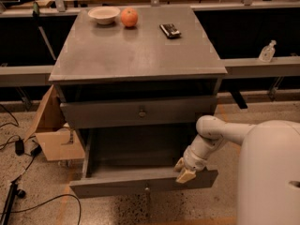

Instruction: Open middle drawer

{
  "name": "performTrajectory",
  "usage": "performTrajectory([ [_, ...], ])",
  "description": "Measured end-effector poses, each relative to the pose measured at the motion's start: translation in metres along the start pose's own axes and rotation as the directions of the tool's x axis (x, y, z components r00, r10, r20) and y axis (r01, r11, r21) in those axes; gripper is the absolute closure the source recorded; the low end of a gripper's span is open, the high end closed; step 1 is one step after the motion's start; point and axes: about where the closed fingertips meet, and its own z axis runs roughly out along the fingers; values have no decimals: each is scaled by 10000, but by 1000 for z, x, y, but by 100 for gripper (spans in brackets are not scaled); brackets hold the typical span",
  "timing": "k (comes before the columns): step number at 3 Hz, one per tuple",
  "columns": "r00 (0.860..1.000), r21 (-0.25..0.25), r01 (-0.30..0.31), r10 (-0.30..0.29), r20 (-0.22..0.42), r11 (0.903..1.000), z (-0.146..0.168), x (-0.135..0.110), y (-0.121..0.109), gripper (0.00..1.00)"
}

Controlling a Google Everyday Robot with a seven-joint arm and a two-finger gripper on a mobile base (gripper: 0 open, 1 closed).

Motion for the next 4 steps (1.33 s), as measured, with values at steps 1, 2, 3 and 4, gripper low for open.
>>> performTrajectory([
  [1, 10000, 1, 0, 0, 0, 10000, 0, 0, 0, 13],
  [2, 9997, 921, -157, 137, 214, 9956, -21, -1, 18, 0],
  [3, 9961, 2904, -617, 405, 787, 9549, -68, 1, 63, 0],
  [4, 9891, 4571, -888, 243, 1452, 8850, -122, -4, 110, 18],
])
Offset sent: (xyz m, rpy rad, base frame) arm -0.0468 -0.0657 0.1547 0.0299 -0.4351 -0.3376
